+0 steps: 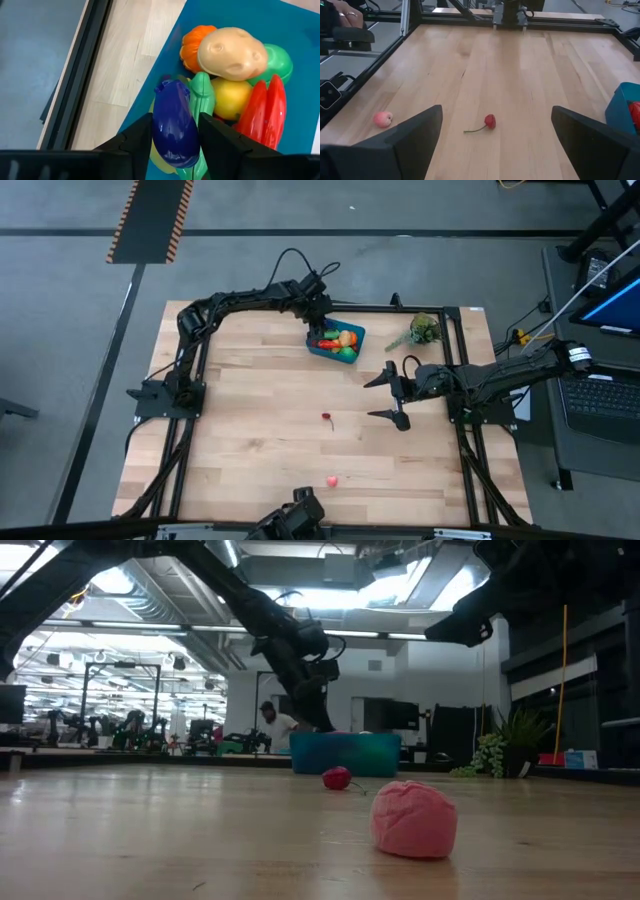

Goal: Pick and placing Produce into tupperware
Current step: Put the blue eggplant into the blue bin, then put the red cherry into the blue bin

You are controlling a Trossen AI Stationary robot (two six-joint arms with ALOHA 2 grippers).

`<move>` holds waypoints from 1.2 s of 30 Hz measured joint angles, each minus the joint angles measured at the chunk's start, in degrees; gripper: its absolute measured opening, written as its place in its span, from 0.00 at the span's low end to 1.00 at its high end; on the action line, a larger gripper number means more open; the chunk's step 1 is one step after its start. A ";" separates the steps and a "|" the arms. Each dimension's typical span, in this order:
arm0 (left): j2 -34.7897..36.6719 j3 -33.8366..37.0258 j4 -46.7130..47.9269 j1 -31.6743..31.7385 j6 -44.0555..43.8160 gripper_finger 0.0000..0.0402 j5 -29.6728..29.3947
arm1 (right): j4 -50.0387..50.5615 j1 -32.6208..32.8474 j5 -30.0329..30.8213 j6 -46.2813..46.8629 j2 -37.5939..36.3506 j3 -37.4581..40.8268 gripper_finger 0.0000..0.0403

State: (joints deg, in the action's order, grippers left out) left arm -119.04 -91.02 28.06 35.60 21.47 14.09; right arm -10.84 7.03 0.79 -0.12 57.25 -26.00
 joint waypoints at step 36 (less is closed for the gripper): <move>19.88 14.91 -3.00 -9.03 -4.82 0.31 13.65 | -0.01 0.02 -1.02 4.81 0.00 0.00 0.93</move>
State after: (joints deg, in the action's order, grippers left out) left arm -99.16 -76.12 25.06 26.57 16.66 27.73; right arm -10.85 7.05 -0.23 4.69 57.25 -26.00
